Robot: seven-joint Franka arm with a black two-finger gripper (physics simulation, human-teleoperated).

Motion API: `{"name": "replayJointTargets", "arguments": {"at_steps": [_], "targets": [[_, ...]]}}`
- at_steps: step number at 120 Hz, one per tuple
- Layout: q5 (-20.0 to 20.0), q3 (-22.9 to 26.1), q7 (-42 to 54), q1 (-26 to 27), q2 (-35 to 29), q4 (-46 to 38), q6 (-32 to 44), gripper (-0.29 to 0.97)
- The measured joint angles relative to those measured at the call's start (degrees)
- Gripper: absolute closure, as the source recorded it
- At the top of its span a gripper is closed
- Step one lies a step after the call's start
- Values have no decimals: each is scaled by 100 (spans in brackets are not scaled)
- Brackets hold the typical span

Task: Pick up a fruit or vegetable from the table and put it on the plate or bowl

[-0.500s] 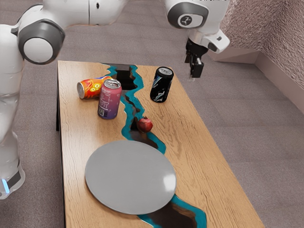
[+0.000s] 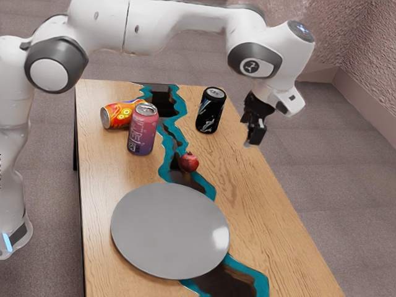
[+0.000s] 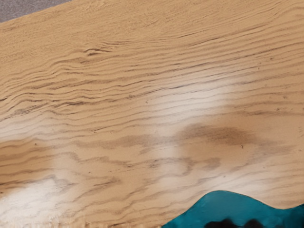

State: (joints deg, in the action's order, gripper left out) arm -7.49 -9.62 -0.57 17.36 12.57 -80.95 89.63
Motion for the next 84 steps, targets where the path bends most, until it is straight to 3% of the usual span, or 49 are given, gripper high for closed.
{"name": "replayJointTargets", "arguments": {"at_steps": [7,17,34,56,84], "targets": [[336,-442,-184,134,-257,-652,191,0],[632,-617,-419,312,-760,-1689,562,0],[669,-625,-615,472,-1705,-3063,989,0],[312,-629,-652,253,-2137,-3331,1085,0],[172,-646,-582,-11,-2026,-3663,1625,0]]}}
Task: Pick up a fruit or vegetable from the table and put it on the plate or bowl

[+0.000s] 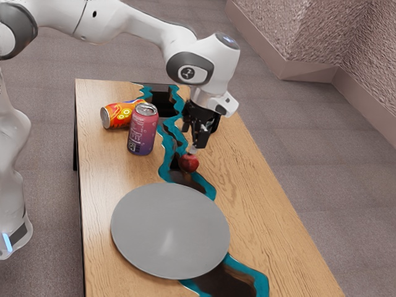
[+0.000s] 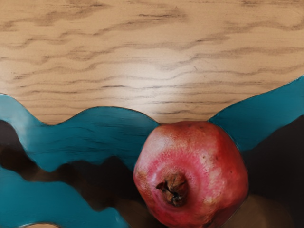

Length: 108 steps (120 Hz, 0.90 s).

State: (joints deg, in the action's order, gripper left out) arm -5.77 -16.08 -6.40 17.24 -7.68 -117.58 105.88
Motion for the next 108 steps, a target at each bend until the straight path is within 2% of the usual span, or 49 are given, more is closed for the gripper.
{"name": "replayJointTargets", "arguments": {"at_steps": [45,108], "targets": [[252,52,81,-31,294,-370,798,0],[793,1,240,-102,601,-434,1021,0]]}}
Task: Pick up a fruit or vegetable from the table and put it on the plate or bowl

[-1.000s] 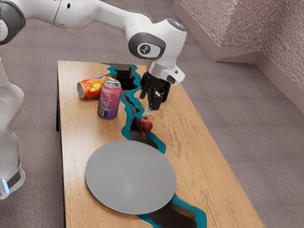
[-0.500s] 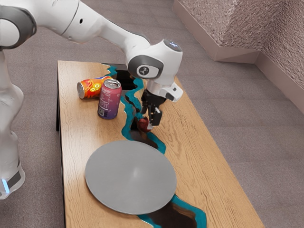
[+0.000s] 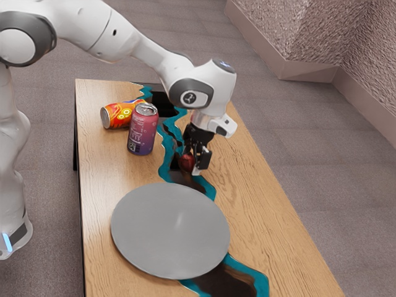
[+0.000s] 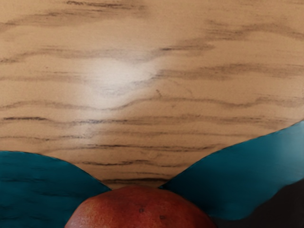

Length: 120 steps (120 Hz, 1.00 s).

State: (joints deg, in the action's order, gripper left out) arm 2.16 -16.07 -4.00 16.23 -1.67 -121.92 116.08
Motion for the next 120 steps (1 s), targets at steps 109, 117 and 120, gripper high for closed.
{"name": "replayJointTargets", "arguments": {"at_steps": [109,117,120], "targets": [[-874,3625,-1304,-195,754,1861,-1559,37],[-851,3131,-1410,98,760,1831,-1566,38],[-821,2831,-1425,132,762,1817,-1569,38]]}}
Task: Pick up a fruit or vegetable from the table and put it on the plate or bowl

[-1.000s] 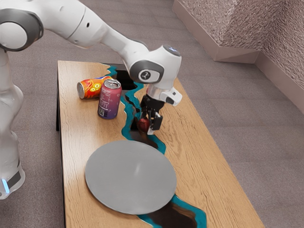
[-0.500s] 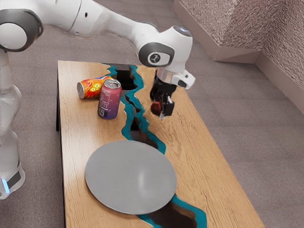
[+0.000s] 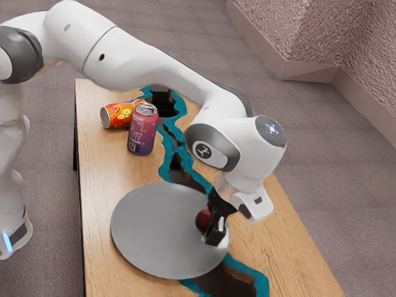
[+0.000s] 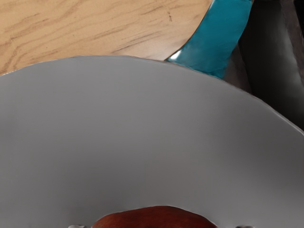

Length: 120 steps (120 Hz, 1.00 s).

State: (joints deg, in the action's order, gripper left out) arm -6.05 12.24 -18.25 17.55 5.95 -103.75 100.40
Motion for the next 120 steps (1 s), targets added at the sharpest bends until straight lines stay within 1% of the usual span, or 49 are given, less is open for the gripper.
{"name": "replayJointTargets", "arguments": {"at_steps": [6,13,22,30,38,45,50,66,81,89,99,104,110,115,117,120], "targets": [[41,-323,-27,-199,5,-18,-4,38],[76,-460,-57,-356,4,-28,-7,37],[100,-517,-93,-188,1,-31,-11,37],[108,-462,-139,-11,-43,-59,-21,37],[102,-388,-209,122,-362,-187,-83,37],[95,-372,-280,245,-839,-538,-145,37],[91,-378,-328,327,-1059,-737,-181,38],[113,-366,-482,96,-1313,-1214,-252,36],[141,-356,-578,88,-1329,-1257,-288,16],[147,-354,-619,90,-1329,-1255,-299,10],[150,-356,-661,84,-1315,-1242,-309,6],[111,-387,-625,43,-1096,-970,-298,4],[-101,-627,-469,43,-535,-108,-271,3],[-275,-1241,-282,376,-76,748,-241,2],[-329,-1472,-202,395,40,966,-215,2],[-399,-1804,-86,258,170,1186,-163,2]]}}
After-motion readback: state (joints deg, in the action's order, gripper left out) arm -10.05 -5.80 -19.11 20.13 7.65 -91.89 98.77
